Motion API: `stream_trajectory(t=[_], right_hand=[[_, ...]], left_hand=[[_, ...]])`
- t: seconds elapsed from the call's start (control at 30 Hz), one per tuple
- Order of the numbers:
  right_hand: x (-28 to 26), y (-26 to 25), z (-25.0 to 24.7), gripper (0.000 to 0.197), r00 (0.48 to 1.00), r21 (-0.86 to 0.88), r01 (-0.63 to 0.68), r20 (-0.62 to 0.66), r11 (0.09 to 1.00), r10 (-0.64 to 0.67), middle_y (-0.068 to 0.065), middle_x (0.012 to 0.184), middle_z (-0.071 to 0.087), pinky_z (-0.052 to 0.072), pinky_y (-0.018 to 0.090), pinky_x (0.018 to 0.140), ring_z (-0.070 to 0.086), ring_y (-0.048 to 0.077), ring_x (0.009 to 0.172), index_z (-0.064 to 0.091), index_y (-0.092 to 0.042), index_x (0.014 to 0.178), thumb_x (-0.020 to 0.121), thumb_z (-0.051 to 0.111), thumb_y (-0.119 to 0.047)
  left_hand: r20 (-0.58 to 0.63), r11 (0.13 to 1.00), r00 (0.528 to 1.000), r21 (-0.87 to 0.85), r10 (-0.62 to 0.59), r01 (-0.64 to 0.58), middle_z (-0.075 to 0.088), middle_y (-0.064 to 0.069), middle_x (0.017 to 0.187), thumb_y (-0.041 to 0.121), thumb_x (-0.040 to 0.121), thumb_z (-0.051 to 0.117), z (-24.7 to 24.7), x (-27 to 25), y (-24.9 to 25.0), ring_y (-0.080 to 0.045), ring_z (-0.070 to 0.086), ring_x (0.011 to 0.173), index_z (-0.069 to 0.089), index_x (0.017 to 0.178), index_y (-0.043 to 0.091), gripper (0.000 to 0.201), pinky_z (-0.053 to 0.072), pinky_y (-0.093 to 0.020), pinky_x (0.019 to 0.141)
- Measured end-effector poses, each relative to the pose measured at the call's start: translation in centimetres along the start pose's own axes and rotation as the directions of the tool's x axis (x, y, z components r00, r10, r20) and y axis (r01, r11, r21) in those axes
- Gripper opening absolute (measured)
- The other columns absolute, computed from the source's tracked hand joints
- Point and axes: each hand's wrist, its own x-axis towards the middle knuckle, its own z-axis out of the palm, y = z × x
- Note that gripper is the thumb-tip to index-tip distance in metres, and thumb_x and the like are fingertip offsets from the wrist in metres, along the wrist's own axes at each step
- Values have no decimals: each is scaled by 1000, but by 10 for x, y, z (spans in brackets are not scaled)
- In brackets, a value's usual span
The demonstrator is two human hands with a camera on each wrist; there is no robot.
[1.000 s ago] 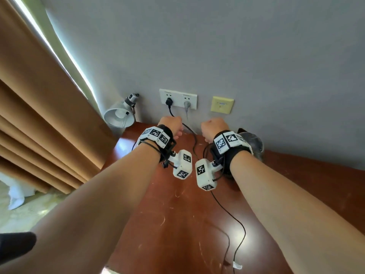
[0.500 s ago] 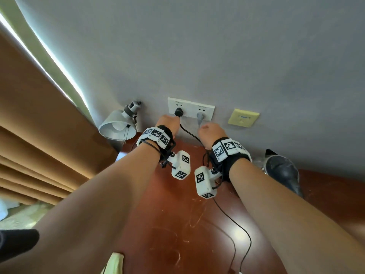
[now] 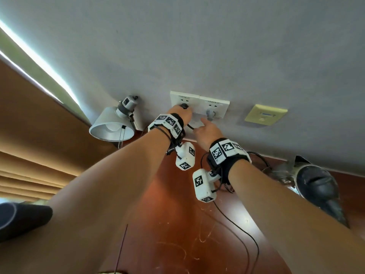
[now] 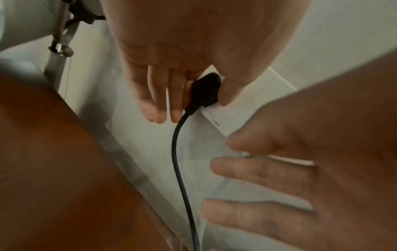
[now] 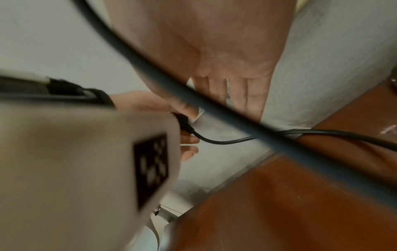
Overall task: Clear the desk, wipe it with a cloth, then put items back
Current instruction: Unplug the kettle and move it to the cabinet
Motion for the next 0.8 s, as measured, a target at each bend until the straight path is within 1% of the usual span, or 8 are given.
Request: stream_trajectory(t=[0.1, 0.17, 0.33, 0.47, 0.53, 0.6, 0.73, 0.8], right_hand=[[6, -3, -2, 60, 1000, 20, 12, -10, 1000, -11, 14, 146, 50, 47, 42, 103, 56, 32, 121, 32, -19, 154, 96, 47, -22], [7, -6, -3, 62, 1000, 31, 17, -12, 999, -16, 13, 147, 49, 48, 44, 101, 57, 32, 120, 32, -19, 154, 94, 46, -22], [4, -10, -4, 63, 1000, 27, 11, -19, 1000, -10, 13, 144, 52, 49, 42, 101, 57, 32, 120, 36, -22, 153, 91, 46, -22], [1, -11, -3, 62, 1000, 12, 21, -23, 1000, -21, 13, 122, 60, 51, 47, 96, 60, 35, 113, 45, -22, 143, 82, 42, -29], [-3, -13, -5, 69, 1000, 7, 12, -9, 1000, -12, 10, 132, 58, 51, 48, 97, 60, 33, 114, 42, -26, 147, 78, 39, -31], [-8, -13, -7, 63, 1000, 4, 7, -6, 1000, -7, 9, 144, 51, 48, 47, 102, 57, 31, 121, 38, -25, 150, 87, 44, -26], [-15, -4, -10, 50, 1000, -19, 1, -28, 1000, -1, 10, 148, 48, 44, 40, 105, 52, 30, 127, 41, -18, 148, 98, 45, -19], [-22, -1, -13, 54, 999, -33, -10, -31, 999, 9, 9, 154, 41, 40, 38, 110, 47, 30, 134, 36, -17, 152, 99, 45, -19]], left_hand=[[-90, 993, 996, 118, 27, -16, 68, -11, 111, 43, 98, 43, 11, 3, -6, -29, 61, 92, 61, 116, 14, 39, 41, -30, 76], [-161, 981, 985, 190, 59, -27, 67, -12, 113, 46, 99, 42, 16, 2, -11, -32, 62, 100, 57, 124, 11, 46, 41, -31, 78], [-167, 973, 982, 227, 90, -51, 67, -12, 112, 48, 99, 40, 15, -1, -13, -32, 62, 99, 55, 126, 10, 49, 41, -33, 79], [-122, 979, 991, 203, 59, -34, 64, -9, 95, 47, 98, 42, 16, -10, -20, -28, 56, 81, 59, 108, 10, 42, 39, -31, 71], [-45, 981, 999, 196, 0, 9, 65, -10, 92, 47, 96, 44, 20, -18, -38, -27, 58, 75, 60, 97, 11, 40, 41, -30, 66], [1, 992, 998, 108, -69, 68, 68, -10, 89, 51, 93, 44, 21, -29, -57, -25, 61, 72, 64, 94, 11, 44, 43, -30, 63], [-12, 971, 979, -130, -203, 200, 75, -2, 76, 62, 73, 39, 13, -43, -66, -28, 71, 77, 71, 92, 11, 63, 58, -37, 80], [24, 947, 977, -239, -213, 212, 77, -3, 74, 60, 78, 41, 6, -50, -60, -29, 73, 80, 70, 91, 8, 60, 60, -39, 82]])
